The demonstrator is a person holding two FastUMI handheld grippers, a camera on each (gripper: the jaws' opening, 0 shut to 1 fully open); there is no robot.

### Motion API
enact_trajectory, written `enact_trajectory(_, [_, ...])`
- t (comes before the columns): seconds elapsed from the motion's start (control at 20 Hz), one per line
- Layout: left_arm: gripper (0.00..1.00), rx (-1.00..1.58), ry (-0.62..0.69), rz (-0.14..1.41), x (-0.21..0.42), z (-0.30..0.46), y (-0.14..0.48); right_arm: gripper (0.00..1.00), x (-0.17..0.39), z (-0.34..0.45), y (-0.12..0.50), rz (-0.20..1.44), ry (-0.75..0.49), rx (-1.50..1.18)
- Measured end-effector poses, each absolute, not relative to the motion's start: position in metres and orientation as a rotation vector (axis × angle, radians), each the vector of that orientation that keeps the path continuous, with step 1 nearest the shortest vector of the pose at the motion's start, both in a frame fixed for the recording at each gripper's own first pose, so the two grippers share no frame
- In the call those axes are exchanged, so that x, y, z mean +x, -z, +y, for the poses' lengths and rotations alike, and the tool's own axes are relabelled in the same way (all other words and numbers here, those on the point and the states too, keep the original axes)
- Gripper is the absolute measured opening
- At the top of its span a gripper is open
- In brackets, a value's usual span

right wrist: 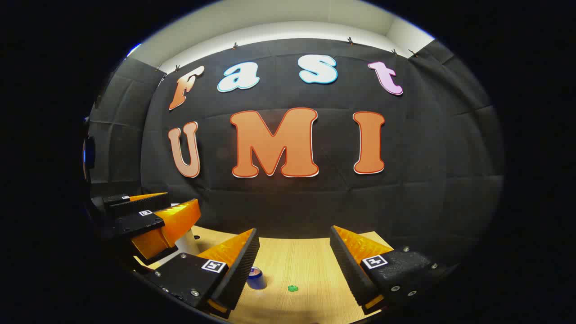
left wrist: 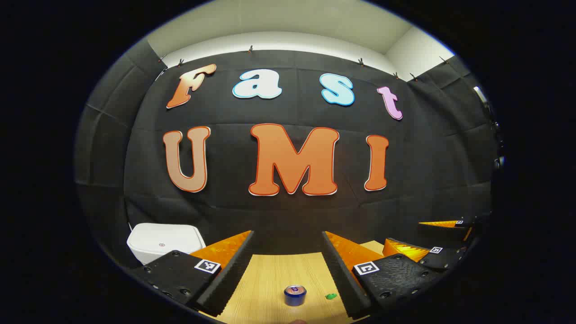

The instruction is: Press the lid of the desktop garbage bin to open it, pick up the crumpled paper on the desktop and throw it into the bin, then pick up the pop can on the desktop and drop it into the bin, and finally close the garbage bin lid.

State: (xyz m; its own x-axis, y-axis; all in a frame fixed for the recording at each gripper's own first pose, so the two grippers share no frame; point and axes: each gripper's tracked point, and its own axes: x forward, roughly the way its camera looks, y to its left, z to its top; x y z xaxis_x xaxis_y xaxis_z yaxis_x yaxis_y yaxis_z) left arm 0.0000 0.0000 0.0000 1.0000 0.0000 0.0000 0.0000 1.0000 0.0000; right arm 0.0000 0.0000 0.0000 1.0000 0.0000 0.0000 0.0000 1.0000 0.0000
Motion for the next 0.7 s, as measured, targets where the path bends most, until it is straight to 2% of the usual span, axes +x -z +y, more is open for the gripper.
enact_trajectory(0.7, [0.92,0.018,-0.019,-0.008,0.001,0.013,0.0,0.93,0.007,0.011,0.001,0.0,-0.016,-0.003])
